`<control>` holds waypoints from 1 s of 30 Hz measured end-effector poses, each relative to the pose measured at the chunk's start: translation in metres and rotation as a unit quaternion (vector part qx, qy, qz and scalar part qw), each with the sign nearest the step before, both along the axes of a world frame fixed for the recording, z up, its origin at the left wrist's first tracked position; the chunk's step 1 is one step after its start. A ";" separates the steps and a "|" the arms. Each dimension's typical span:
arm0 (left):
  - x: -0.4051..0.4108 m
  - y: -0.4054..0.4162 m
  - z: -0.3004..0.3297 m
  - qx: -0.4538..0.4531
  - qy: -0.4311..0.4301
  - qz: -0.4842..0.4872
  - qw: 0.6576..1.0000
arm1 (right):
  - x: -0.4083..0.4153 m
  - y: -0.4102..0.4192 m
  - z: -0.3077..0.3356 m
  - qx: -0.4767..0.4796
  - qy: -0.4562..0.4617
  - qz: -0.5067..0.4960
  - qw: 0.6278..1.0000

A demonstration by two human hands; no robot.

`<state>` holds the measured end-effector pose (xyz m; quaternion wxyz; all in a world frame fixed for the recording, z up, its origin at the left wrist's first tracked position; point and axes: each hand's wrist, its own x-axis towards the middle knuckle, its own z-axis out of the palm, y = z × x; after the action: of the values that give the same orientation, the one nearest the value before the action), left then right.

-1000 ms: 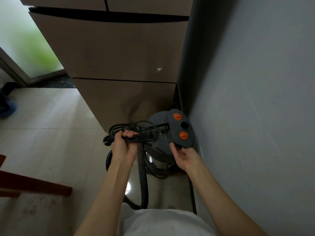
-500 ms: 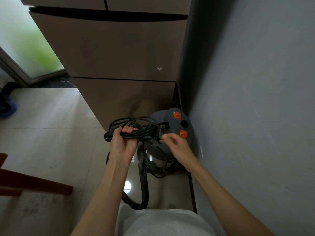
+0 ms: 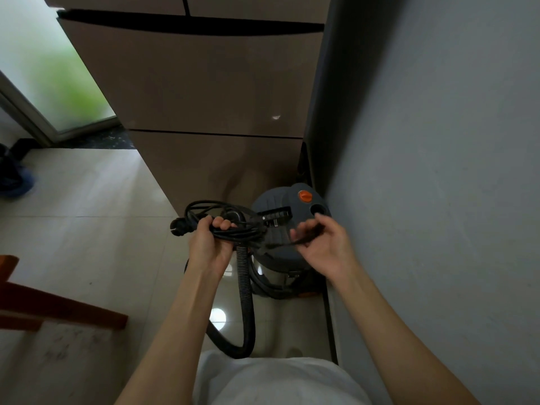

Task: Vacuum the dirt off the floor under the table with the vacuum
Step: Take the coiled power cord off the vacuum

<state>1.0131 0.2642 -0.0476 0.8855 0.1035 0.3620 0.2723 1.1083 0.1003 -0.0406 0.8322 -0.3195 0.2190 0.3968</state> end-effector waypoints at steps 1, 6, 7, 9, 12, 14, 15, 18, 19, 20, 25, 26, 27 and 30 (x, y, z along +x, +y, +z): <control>-0.001 0.002 -0.004 0.006 0.007 0.000 1.000 | 0.005 -0.006 -0.004 -0.028 -0.006 -0.016 0.999; -0.004 0.002 -0.006 0.090 0.054 -0.073 0.992 | 0.008 -0.025 -0.053 -0.520 -0.304 0.255 0.756; -0.004 -0.002 -0.004 0.110 0.060 -0.104 0.987 | 0.005 -0.026 -0.054 -0.535 -0.325 0.289 0.724; -0.002 -0.013 -0.001 0.140 0.074 -0.176 0.972 | -0.002 -0.024 -0.049 -0.495 -0.383 0.356 0.694; -0.001 -0.030 -0.008 0.167 0.102 -0.266 0.944 | -0.017 -0.014 -0.034 -0.335 -0.410 0.434 0.729; -0.001 -0.039 -0.012 0.178 0.115 -0.295 0.932 | -0.024 -0.010 -0.031 -0.276 -0.399 0.462 0.742; -0.002 -0.042 -0.013 0.183 0.120 -0.306 0.926 | -0.027 -0.010 -0.032 -0.272 -0.397 0.474 0.737; -0.004 -0.051 -0.012 0.227 0.147 -0.342 0.900 | -0.032 -0.013 -0.038 -0.290 -0.393 0.476 0.731; -0.005 -0.053 -0.012 0.241 0.155 -0.354 0.890 | -0.034 -0.015 -0.041 -0.289 -0.382 0.468 0.742; -0.005 -0.055 -0.011 0.255 0.160 -0.365 0.881 | -0.036 -0.016 -0.045 -0.284 -0.373 0.460 0.754; -0.010 -0.056 -0.013 0.290 0.190 -0.396 0.850 | -0.047 -0.023 -0.053 -0.278 -0.363 0.359 0.814; -0.012 -0.054 -0.015 0.298 0.202 -0.400 0.843 | -0.048 -0.025 -0.054 -0.281 -0.358 0.340 0.823; -0.014 -0.051 -0.017 0.300 0.211 -0.407 0.837 | -0.050 -0.026 -0.055 -0.284 -0.351 0.327 0.830; -0.022 -0.045 -0.026 0.304 0.232 -0.432 0.817 | -0.056 -0.028 -0.057 -0.292 -0.336 0.300 0.844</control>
<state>0.9914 0.2190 -0.0732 0.7252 0.5733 0.3740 -0.0742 1.0519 0.0720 -0.0972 0.5631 -0.7117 -0.0750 0.4132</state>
